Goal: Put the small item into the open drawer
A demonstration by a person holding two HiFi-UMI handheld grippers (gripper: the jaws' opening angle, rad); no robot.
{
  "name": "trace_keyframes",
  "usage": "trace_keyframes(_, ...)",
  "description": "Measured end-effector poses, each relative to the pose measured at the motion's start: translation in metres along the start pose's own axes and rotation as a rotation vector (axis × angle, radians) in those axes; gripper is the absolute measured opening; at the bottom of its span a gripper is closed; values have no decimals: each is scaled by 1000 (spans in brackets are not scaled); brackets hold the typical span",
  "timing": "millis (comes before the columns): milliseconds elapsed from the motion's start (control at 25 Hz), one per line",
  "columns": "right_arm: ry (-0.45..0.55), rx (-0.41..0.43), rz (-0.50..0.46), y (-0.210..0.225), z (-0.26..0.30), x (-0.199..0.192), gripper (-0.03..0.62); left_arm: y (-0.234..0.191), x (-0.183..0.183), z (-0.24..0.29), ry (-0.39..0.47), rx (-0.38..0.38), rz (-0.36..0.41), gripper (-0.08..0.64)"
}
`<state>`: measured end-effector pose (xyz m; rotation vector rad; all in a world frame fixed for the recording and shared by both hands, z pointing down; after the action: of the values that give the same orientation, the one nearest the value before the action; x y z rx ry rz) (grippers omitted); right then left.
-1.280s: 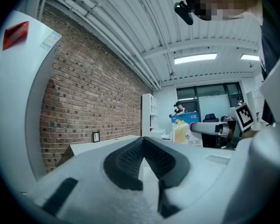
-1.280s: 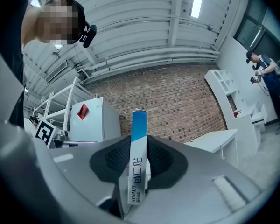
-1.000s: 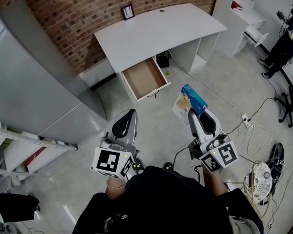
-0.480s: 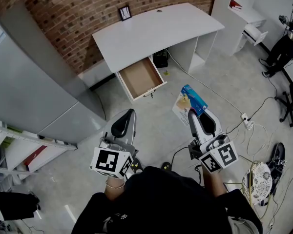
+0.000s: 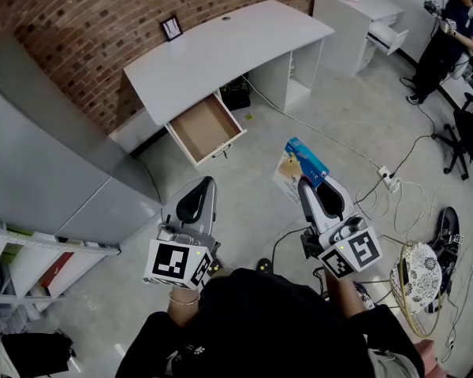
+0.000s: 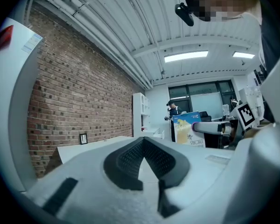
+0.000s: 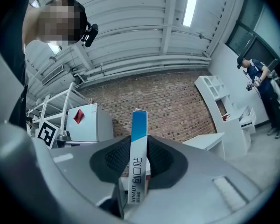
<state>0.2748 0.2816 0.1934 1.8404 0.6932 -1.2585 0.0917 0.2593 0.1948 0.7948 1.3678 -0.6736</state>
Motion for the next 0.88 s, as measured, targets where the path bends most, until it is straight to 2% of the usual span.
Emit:
trace_keyframes(440,23,-44,-5,19,-26,7,95,27,-1,14,-12,-52,17,-3)
trace_keyframes(880,33,-83,-1,37,-18,9,95,23,-3,41,-10,-93,11,-3)
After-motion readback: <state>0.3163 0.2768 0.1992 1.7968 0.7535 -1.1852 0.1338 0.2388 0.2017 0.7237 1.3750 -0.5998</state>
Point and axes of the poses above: the fingertips, and each gripper's own axes: z forward along the fingers, y to its right, x out of its top, the point moved 1 cm from there along -z, backward along the fingers, and after that the axes turned 4 degrees about z, right-handed, at the moved point
